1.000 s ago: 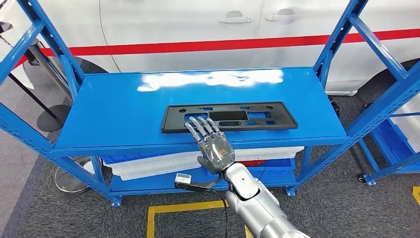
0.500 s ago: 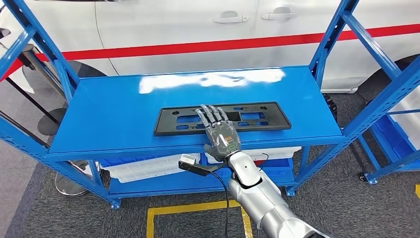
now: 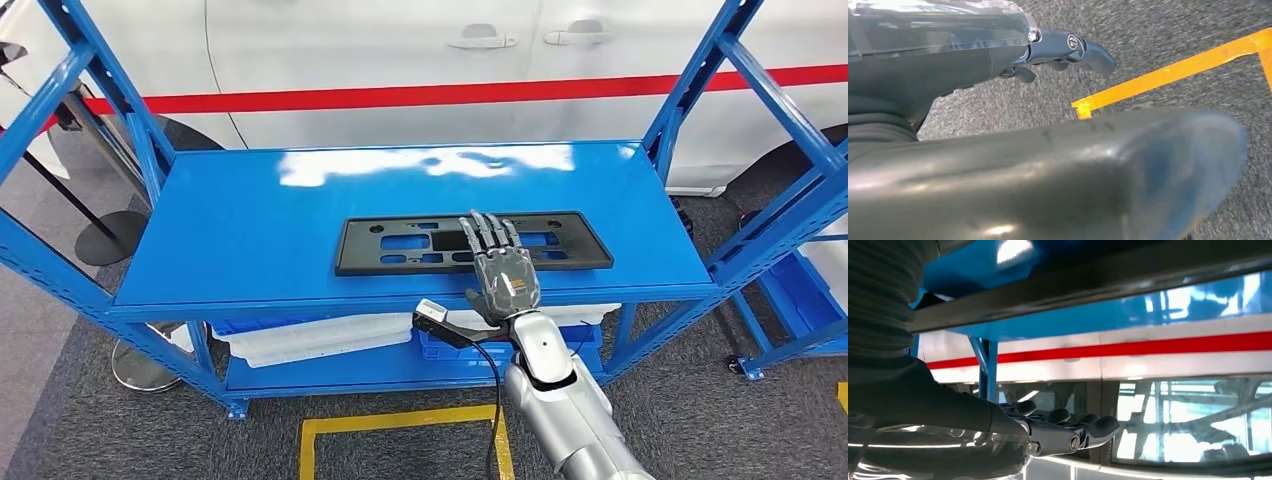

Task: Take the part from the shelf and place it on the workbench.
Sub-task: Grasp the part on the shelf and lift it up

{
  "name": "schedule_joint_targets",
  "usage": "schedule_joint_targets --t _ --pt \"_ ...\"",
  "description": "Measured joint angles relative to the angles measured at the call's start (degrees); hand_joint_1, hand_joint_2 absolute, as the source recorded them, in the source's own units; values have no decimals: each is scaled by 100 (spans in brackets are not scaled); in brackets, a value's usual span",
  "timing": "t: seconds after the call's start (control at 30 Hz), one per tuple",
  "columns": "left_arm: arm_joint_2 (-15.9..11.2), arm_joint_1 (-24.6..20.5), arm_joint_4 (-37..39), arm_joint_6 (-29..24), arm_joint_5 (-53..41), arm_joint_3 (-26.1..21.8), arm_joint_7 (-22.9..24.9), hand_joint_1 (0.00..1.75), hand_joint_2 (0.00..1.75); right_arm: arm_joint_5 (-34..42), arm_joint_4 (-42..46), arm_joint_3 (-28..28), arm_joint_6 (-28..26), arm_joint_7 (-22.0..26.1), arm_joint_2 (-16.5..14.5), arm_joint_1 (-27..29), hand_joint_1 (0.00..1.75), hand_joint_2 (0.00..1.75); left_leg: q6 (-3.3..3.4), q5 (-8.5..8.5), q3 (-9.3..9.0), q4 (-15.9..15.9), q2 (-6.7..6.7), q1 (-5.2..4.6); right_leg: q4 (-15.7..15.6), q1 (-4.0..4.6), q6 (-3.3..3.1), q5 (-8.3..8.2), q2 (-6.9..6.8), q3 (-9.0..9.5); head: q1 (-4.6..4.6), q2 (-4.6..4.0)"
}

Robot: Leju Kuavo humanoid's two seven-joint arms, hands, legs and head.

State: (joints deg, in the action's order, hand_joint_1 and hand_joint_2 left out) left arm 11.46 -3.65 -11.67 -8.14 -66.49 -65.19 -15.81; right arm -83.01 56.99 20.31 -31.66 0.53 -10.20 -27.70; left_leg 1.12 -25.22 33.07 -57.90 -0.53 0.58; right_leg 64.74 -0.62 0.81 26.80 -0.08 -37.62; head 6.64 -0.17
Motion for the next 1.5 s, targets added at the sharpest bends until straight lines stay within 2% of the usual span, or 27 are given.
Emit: schedule_joint_targets --t 0.07,0.17,0.23,0.33,0.37,0.4,0.43,0.5,0.57,0.67,0.73,0.77,0.83,0.87,0.9,0.93,0.97,1.0,1.07,1.1,1.23,1.3,1.37,1.4,1.43,1.47,1.5 --pt "-4 -10 0 32 -26 22 -5 0 0 -43 91 -61 23 -24 26 21 0 175 -40 -26 -9 -9 2 -27 -555 29 -53 -188 2 256 1 -1" --pt "-19 -15 0 62 -37 59 -8 0 0 -98 168 -121 79 -40 62 69 0 175 -129 -55 -16 -5 8 -36 -653 32 -110 -198 3 292 1 -1" --pt "-35 -18 0 74 -40 78 -10 0 0 -129 199 -137 107 -42 73 81 0 175 -188 -193 53 -192 16 -33 -693 -1 -172 -211 1 316 2 -1" --pt "-53 -20 0 91 -42 89 -13 0 0 -156 214 -148 142 -42 74 103 0 175 -248 -693 533 -1221 21 -12 -706 -1 -232 -195 -7 340 2 -1" --pt "-56 -16 0 96 -44 91 -14 0 0 -166 213 -152 154 -42 75 118 0 175 -261 -786 696 -1537 21 -5 -704 5 -238 -189 -8 345 2 -1" --pt "-60 -11 0 101 -49 95 -14 0 0 -178 212 -156 161 -44 75 132 0 175 -269 -772 774 -1666 22 0 -702 8 -240 -181 -7 353 2 -1" --pt "-63 -9 0 106 -56 98 -15 0 0 -193 212 -157 166 -48 75 143 0 175 -269 -635 732 -1546 23 4 -699 9 -236 -171 -4 368 2 -1" --pt "-75 -11 0 121 -73 108 -16 0 0 -227 212 -159 166 -67 74 154 0 175 -241 -206 382 -770 35 7 -686 10 -210 -137 2 411 2 -1" --pt "-85 -21 0 138 -98 120 -18 0 0 -248 210 -172 166 -92 76 162 0 175 -188 6 89 -145 47 -13 -661 31 -163 -105 3 424 2 -1" --pt "-91 -24 0 163 -145 137 -19 0 0 -255 210 -203 167 -109 79 198 0 175 -99 -6 37 -28 34 -27 -659 46 -82 -91 -1 416 1 0" --pt "-96 -22 0 185 -176 156 -19 0 0 -260 214 -230 167 -120 81 213 0 175 -29 10 3 21 30 -6 -531 36 -27 6 4 378 1 0" --pt "-97 -30 0 197 -190 168 -19 0 0 -261 215 -249 167 -127 84 217 0 175 4 17 -16 43 31 6 -319 31 -2 126 7 282 1 0" --pt "-99 -43 0 214 -212 196 -19 0 0 -260 214 -291 168 -136 97 246 0 175 44 6 -24 46 30 2 406 15 31 451 9 -93 0 0" --pt "-99 -43 0 221 -222 209 -19 0 0 -260 212 -308 168 -138 105 272 0 175 50 -2 -26 43 28 0 753 9 43 557 9 -292 0 0" --pt "-99 -40 0 227 -232 222 -19 0 0 -260 211 -321 169 -138 114 300 0 175 51 -13 -32 39 24 -1 951 3 50 568 8 -427 0 -1" --pt "-99 -36 0 232 -240 233 -19 0 0 -260 210 -331 170 -138 121 320 0 175 46 -27 -45 34 20 -2 913 -3 49 456 8 -445 0 -1" --pt "-99 -34 0 236 -243 242 -19 0 0 -260 210 -338 170 -138 125 330 0 175 36 -46 -66 28 16 -2 647 -9 39 250 8 -343 0 -1" --pt "-99 -35 0 239 -245 249 -19 0 0 -260 211 -343 171 -138 127 332 0 175 22 -70 -94 22 12 -1 233 -12 23 14 8 -162 0 -1" --pt "-99 -43 0 244 -243 261 -18 0 0 -256 204 -349 176 -126 127 321 0 175 -25 -115 -127 14 7 -15 -440 7 -17 -239 12 157 1 -1" --pt "-99 -48 0 246 -238 263 -16 0 0 -251 194 -350 184 -113 126 314 0 175 -54 -131 -134 15 6 -21 -588 22 -38 -256 14 226 1 0" --pt "-101 -61 0 245 -203 262 -9 0 0 -240 126 -350 210 -62 90 272 0 175 -182 -221 -136 -43 12 -19 -662 16 -154 -217 19 276 1 -1" --pt "-102 -64 0 244 -192 262 -8 0 0 -242 80 -350 221 -43 39 227 0 175 -228 -469 76 -509 19 -8 -690 -3 -226 -201 12 322 2 0" --pt "-102 -59 0 243 -186 262 -7 0 0 -244 14 -350 232 -31 -2 200 0 175 -253 -774 495 -1294 20 0 -687 14 -267 -169 2 349 2 0" --pt "-102 -53 0 243 -184 262 -4 0 0 -245 -28 -350 237 -25 -19 193 0 175 -259 -823 669 -1573 20 3 -684 24 -274 -153 -1 365 2 0" --pt "-102 -46 0 242 -183 262 -2 0 0 -245 -73 -350 239 -16 -37 181 0 175 -258 -755 752 -1648 21 4 -679 31 -277 -132 0 385 2 0" --pt "-102 -40 0 243 -181 262 1 0 0 -245 -120 -350 239 -7 -59 162 0 175 -248 -576 718 -1488 21 4 -672 37 -275 -109 5 413 2 0" --pt "-102 -38 0 242 -180 262 4 0 0 -245 -167 -350 238 -1 -87 133 0 175 -228 -322 582 -1126 22 3 -665 42 -269 -81 9 450 2 0"
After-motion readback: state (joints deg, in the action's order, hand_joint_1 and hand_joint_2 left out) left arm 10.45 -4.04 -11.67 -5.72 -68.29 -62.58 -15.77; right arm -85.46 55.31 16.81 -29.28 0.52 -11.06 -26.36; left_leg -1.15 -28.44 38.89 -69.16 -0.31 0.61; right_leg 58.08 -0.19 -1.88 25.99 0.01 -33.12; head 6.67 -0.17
